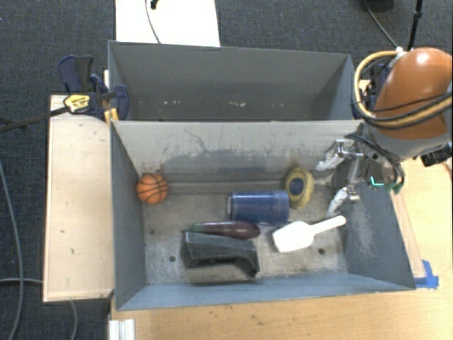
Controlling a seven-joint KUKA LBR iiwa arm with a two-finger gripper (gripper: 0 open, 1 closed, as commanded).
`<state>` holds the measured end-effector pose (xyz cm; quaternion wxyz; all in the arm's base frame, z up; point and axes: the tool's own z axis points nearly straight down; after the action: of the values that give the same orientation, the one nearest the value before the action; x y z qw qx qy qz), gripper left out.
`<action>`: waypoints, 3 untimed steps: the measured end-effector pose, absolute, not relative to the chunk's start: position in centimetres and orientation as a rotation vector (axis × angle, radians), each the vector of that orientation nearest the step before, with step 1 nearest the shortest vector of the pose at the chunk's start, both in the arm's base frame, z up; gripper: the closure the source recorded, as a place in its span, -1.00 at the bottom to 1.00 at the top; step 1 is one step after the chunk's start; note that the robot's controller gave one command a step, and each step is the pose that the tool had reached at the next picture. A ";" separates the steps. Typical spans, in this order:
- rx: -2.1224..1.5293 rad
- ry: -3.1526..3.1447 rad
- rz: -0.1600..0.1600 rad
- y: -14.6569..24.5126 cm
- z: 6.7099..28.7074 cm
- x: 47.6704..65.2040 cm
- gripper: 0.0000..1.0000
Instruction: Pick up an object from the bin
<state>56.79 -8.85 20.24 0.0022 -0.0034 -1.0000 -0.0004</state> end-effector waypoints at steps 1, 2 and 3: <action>-0.007 -3.146 0.000 -8.8 20.7 57.0 -1.00; 0.121 -3.147 0.001 -8.5 16.0 55.0 -1.00; 0.224 -3.130 -0.003 -8.3 14.1 53.1 -1.00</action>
Offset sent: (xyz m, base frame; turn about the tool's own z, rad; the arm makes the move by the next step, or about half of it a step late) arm -0.0582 0.0084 -0.1324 -0.2269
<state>53.09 -8.29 14.06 0.0019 0.0713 -0.9975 -0.0008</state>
